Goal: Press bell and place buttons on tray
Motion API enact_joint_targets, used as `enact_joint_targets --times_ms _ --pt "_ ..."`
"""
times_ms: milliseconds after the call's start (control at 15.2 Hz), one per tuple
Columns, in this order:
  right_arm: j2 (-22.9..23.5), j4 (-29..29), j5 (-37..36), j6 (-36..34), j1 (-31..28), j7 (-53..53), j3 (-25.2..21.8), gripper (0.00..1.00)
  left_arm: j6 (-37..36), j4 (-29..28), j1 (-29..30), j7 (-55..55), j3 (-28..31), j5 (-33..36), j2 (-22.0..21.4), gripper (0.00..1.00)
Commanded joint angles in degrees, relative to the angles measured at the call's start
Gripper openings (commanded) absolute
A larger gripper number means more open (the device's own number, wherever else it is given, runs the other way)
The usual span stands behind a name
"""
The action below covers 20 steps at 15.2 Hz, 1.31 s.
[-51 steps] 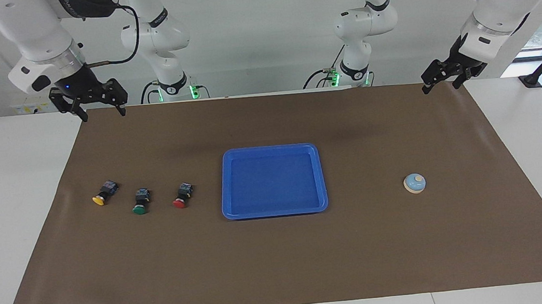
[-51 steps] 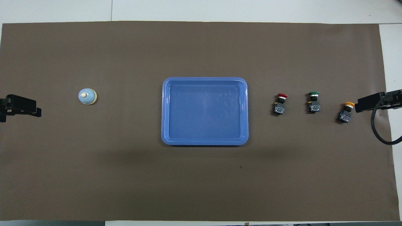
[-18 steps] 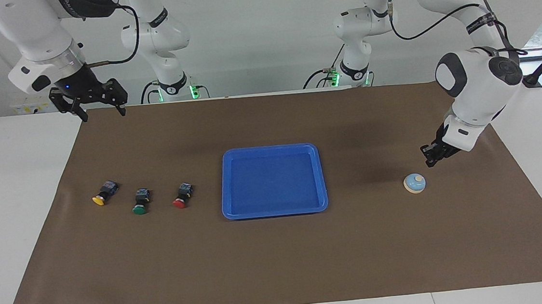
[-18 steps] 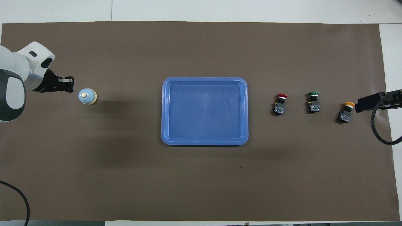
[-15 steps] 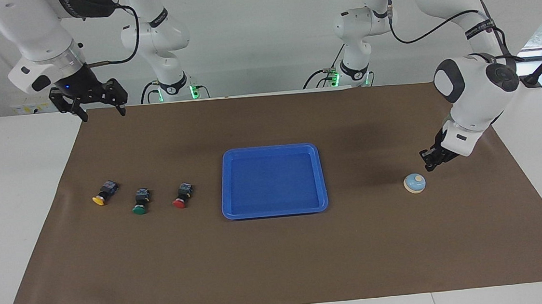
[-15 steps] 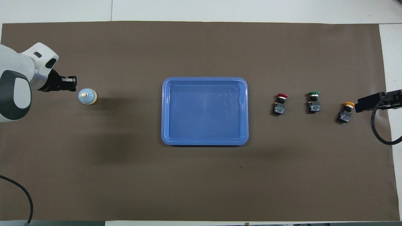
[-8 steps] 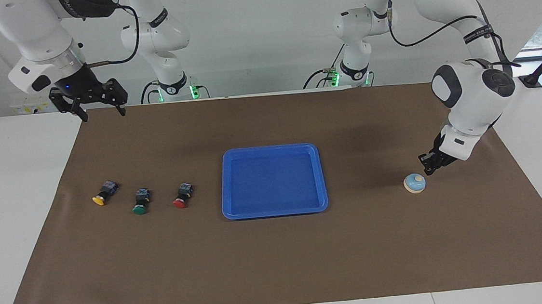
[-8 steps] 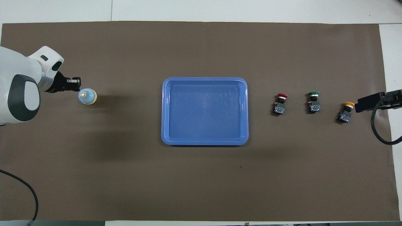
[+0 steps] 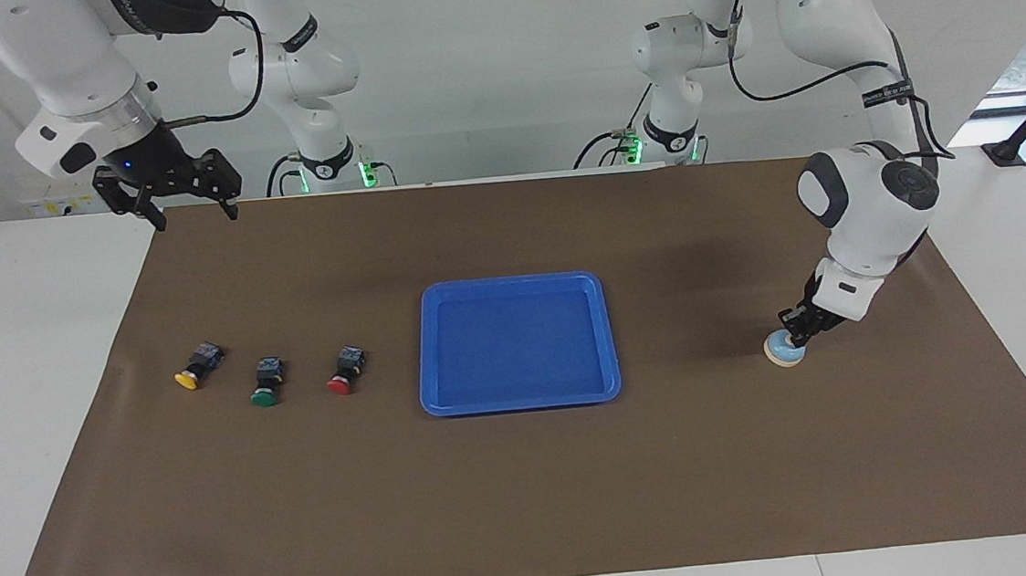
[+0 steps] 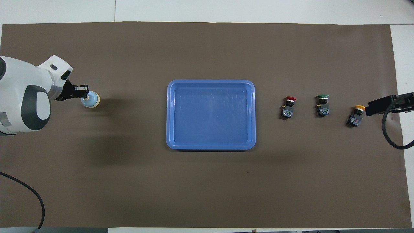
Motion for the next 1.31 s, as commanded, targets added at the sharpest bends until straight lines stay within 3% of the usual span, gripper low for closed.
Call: enact_joint_targets --times_ms 0,131,394,459,590,656,853,1050,1247 --pt "-0.7 -0.6 -0.6 -0.5 0.2 -0.7 -0.2 1.00 0.5 1.3 -0.1 0.4 0.4 0.7 1.4 0.00" --pt "-0.7 -0.6 -0.6 -0.5 0.2 -0.7 -0.2 1.00 -5.7 4.4 0.5 0.5 0.4 0.7 -0.2 0.00" --pt "-0.7 -0.6 -0.6 -0.5 0.3 -0.7 -0.2 1.00 -21.5 9.0 1.5 0.4 0.5 0.7 -8.7 0.00" --pt "-0.8 -0.6 -0.6 -0.5 0.1 -0.7 -0.2 1.00 -24.2 9.2 1.8 0.6 0.5 0.7 -11.6 0.25" --pt "-0.7 -0.6 -0.6 -0.5 -0.1 -0.7 -0.2 1.00 -29.1 9.1 1.9 0.6 0.5 0.7 -16.7 0.85" --pt "-0.8 -0.6 -0.6 -0.5 -0.1 -0.7 -0.2 1.00 -31.1 9.3 2.1 0.7 0.5 0.7 -18.7 0.93" --pt "-0.9 -0.3 -0.6 -0.5 -0.6 -0.7 -0.5 1.00 -34.7 9.7 2.1 0.4 0.5 0.6 -21.9 1.00" --pt "-1.3 -0.4 -0.6 -0.3 -0.7 -0.7 -0.5 1.00 -41.7 16.2 2.1 0.5 0.5 0.6 -20.1 1.00" --pt "-1.5 -0.8 -0.5 -0.6 -0.8 -0.9 -0.5 1.00 -42.2 17.8 2.1 0.5 0.5 0.5 -19.1 1.00"
